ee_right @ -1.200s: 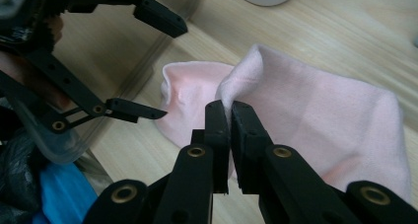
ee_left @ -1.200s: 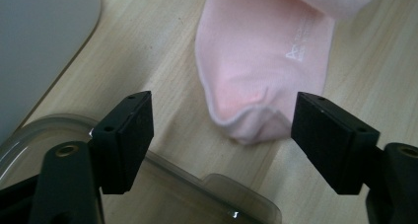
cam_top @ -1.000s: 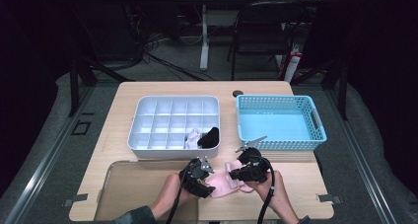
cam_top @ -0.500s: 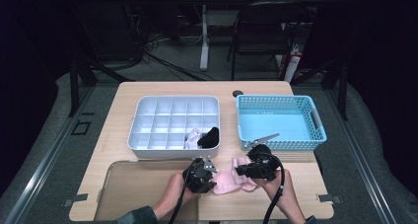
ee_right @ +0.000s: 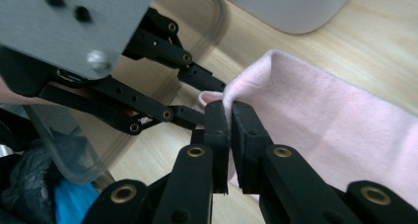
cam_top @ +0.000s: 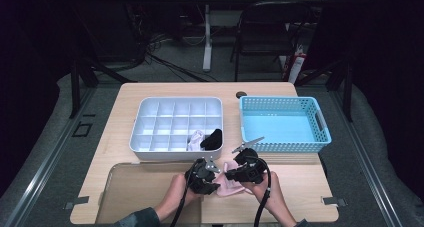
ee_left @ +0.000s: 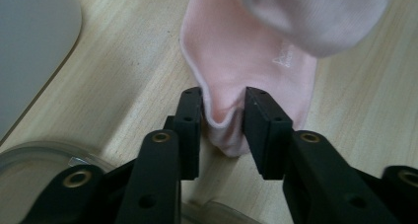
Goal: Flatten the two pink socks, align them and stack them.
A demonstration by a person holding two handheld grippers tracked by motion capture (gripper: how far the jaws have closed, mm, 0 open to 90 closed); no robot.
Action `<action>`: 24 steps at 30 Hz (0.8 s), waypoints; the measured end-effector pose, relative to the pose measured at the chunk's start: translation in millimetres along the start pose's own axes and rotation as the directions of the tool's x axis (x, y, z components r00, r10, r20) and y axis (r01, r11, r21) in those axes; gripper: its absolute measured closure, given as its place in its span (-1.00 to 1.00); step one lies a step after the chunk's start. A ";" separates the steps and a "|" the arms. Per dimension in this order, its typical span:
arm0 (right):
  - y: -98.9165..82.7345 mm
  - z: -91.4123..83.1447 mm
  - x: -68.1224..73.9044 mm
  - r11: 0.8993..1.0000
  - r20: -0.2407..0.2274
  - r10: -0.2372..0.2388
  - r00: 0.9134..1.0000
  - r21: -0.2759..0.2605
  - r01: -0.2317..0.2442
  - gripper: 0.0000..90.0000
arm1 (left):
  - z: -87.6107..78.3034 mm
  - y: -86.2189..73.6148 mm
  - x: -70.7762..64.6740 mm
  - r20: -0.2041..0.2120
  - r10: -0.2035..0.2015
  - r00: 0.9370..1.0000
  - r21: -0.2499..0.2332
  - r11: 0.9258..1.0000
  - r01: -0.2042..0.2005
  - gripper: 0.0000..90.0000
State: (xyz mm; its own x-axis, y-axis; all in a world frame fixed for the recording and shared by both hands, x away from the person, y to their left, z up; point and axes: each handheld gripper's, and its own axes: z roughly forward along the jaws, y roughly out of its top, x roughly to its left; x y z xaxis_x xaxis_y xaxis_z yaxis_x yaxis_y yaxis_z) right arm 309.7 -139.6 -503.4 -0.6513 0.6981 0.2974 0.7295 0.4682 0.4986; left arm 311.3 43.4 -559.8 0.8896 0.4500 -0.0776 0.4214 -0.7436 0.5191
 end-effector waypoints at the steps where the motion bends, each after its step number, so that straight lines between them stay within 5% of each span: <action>1: -0.2 3.0 -1.5 1.000 -0.015 -0.011 1.000 -0.001 0.011 0.87 | -0.1 0.0 0.6 0.001 -0.003 1.000 0.003 1.000 0.003 0.42; 8: -4.8 -8.5 -9.8 0.998 -0.043 -0.009 0.999 -0.059 0.006 0.49 | -13.6 0.0 1.1 -0.012 -0.009 1.000 0.008 1.000 0.009 -0.12; 11: -11.0 -23.0 -19.7 0.996 0.003 0.032 0.999 -0.088 -0.031 0.47 | -20.5 1.9 1.7 -0.023 -0.025 0.999 -0.014 1.000 0.024 -0.19; 12: -13.5 -27.5 -24.7 0.996 0.049 0.038 0.998 -0.086 -0.034 0.47 | -22.6 3.3 1.8 -0.021 -0.031 0.999 -0.025 0.999 0.031 -0.21; 15: -22.8 -34.7 -42.4 0.994 0.185 0.084 0.979 -0.082 -0.070 0.46 | -25.7 9.7 -1.2 -0.022 -0.045 0.999 -0.053 0.998 0.044 -0.21; 18: -30.9 -33.4 -60.4 0.993 0.272 0.115 0.956 -0.049 -0.105 0.47 | -24.1 15.4 -6.0 -0.023 -0.047 0.999 -0.061 0.997 0.045 -0.20; 24: -35.4 -16.9 -80.3 0.984 0.278 0.174 0.945 -0.014 -0.177 0.46 | -12.3 22.5 -8.7 -0.039 -0.047 0.998 -0.033 0.998 0.046 -0.08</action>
State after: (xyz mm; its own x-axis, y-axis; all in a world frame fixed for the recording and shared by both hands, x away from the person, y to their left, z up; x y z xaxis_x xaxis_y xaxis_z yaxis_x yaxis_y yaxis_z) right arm 332.7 -221.4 -531.2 -0.4303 0.8916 0.1413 0.8304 0.3295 0.4494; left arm 310.9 28.8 -537.0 0.8613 0.5035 -0.0688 0.4558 -0.7055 0.5427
